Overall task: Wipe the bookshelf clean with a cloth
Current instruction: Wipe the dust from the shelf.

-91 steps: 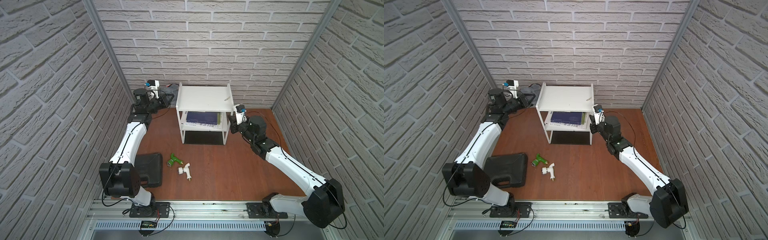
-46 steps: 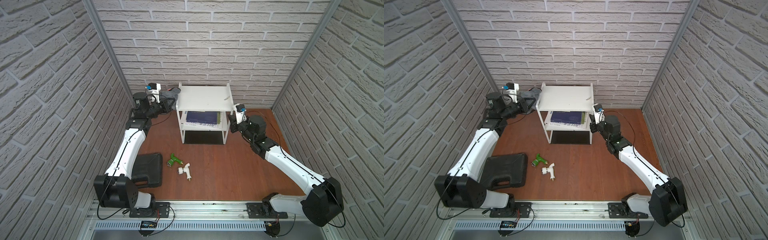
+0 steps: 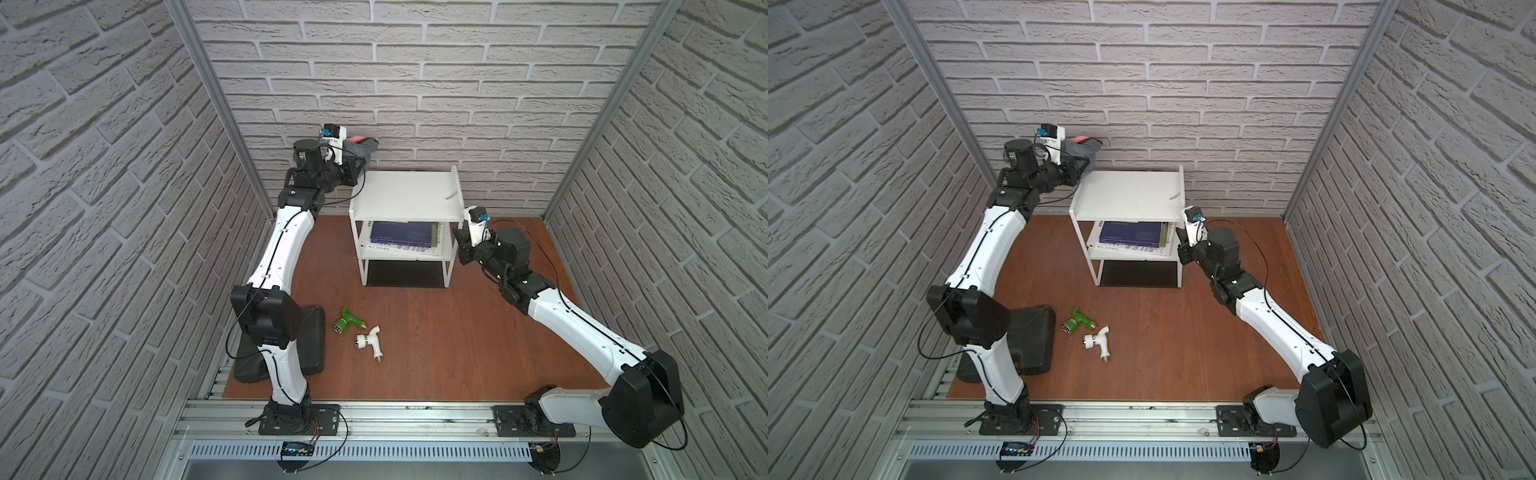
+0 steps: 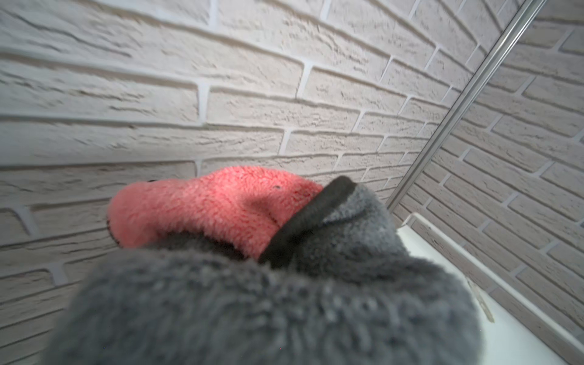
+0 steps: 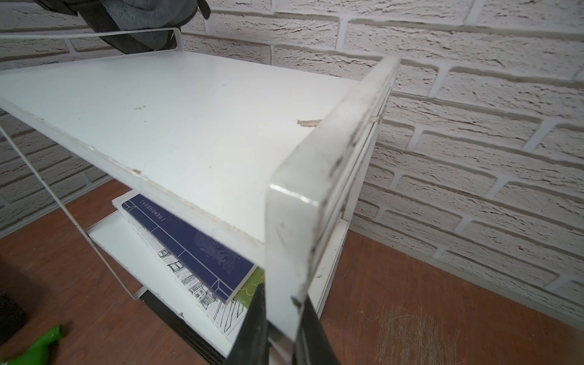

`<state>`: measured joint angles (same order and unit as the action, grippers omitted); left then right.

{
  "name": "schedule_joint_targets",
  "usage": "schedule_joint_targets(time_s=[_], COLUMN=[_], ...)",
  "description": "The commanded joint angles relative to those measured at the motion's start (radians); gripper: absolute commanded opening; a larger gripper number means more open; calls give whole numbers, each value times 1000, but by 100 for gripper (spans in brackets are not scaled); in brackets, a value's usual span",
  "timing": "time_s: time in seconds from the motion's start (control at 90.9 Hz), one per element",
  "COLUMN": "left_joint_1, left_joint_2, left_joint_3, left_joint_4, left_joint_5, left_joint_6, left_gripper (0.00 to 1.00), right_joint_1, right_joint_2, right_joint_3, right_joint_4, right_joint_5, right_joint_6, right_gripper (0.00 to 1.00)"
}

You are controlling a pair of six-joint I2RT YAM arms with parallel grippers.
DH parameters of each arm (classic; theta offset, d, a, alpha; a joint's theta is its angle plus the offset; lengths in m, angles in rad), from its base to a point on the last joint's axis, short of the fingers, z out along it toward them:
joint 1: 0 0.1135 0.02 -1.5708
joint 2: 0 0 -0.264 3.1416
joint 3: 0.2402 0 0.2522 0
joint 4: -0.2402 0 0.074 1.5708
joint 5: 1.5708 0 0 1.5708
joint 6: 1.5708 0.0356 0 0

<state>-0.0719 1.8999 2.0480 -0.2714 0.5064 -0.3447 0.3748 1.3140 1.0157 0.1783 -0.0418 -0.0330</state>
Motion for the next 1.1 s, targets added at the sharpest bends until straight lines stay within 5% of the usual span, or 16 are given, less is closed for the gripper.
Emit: schedule_joint_targets(time_s=[0.0,0.308,0.539,0.638,0.913,1.089], left_joint_1=[-16,-100,-73,-85,-132,-149], left_joint_2=[-67,-413,-162,-164,-627,-746], left_joint_3=[-72,-497,-175,-126,-638,-626], left_joint_4=[-39,-83,-181,-220,-130,-112], left_joint_5=[-25,-261,-300,-283,-365,-178], left_joint_6=[54,32,81,79,-20,-24], left_gripper=[0,0,0,0,0,0], right_joint_1=[23,23,22,22,22,21], right_joint_2=[24,12,4,3,10,21], right_joint_3=[21,17,16,16,11,20], right_joint_4=[13,5,-15,-17,-5,-7], right_joint_5=[-66,-37,-40,-51,-15,-21], right_joint_6=[0,32,39,52,68,72], right_gripper=[3,3,3,3,3,3])
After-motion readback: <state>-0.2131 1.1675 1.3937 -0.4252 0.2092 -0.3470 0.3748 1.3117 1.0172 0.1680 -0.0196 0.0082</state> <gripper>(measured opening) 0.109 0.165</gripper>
